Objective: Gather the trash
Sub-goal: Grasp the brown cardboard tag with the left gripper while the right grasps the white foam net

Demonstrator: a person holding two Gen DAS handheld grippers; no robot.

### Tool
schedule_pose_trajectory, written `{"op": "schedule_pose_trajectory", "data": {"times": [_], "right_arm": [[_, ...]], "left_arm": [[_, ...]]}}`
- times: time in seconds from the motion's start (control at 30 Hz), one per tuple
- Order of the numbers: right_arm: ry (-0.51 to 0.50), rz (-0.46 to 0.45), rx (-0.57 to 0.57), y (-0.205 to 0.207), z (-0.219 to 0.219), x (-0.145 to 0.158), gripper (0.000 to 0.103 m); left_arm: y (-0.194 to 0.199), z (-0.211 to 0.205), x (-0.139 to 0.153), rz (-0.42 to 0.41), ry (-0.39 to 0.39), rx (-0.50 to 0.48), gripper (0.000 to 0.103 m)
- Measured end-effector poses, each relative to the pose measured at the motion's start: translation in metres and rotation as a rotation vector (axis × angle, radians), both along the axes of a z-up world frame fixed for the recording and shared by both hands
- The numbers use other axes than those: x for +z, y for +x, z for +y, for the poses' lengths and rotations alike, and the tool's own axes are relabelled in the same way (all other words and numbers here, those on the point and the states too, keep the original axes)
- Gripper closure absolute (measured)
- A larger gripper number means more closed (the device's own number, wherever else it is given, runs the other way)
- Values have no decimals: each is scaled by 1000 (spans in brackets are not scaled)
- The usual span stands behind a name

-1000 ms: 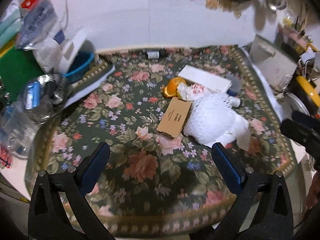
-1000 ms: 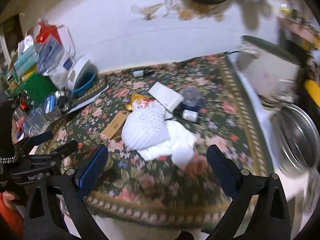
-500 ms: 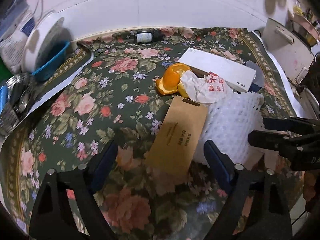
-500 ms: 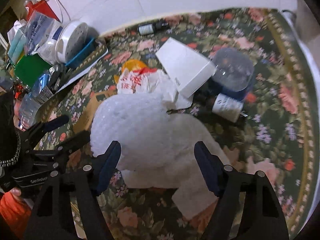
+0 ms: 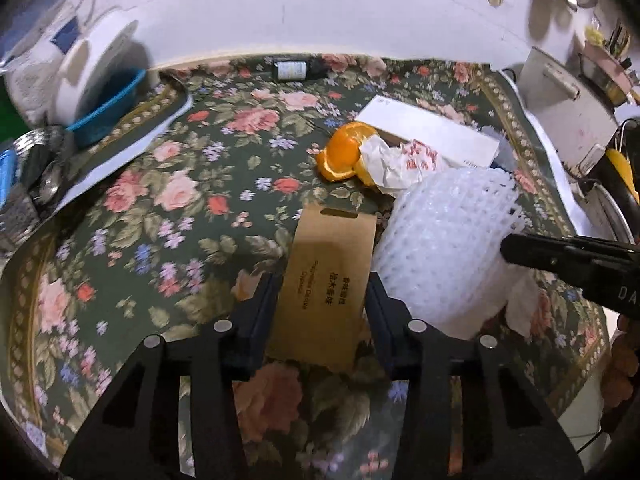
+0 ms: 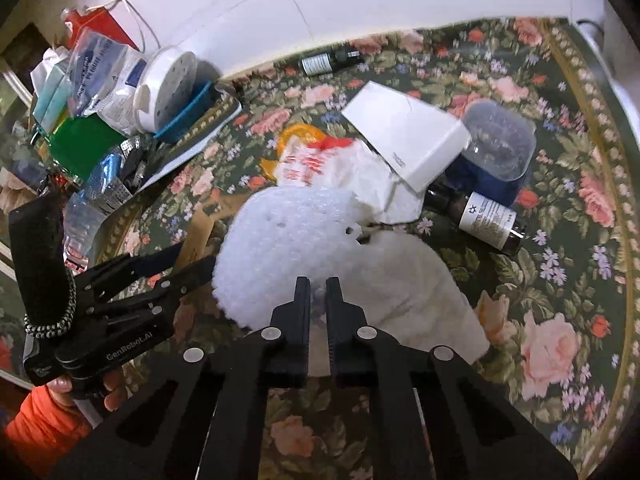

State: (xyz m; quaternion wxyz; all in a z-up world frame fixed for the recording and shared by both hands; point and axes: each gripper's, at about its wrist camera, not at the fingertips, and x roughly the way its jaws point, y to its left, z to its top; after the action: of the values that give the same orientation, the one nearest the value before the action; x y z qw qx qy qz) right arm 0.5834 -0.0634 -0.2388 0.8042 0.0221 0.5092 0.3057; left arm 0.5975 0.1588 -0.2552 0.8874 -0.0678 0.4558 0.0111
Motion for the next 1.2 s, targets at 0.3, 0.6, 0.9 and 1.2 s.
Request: {"op": "schedule_pose_trajectory", "data": {"times": [0.3,0.6,0.9,1.2], "right_arm": [[-6,-136,-126,-53,3,46,97],[-24,-196,-283,-121,-17,70,97],[-13,-205,-329,-158,-55,80,97],[-46,-181,-345,-166,-79,72,97]], "left_arm": [[-50,8,37,-39,40,-45,96],[-97,4,45,-67,103,-100,103],[-111,29,48,-69,109,16,26],[-76,41,4,78,71,29,48]]}}
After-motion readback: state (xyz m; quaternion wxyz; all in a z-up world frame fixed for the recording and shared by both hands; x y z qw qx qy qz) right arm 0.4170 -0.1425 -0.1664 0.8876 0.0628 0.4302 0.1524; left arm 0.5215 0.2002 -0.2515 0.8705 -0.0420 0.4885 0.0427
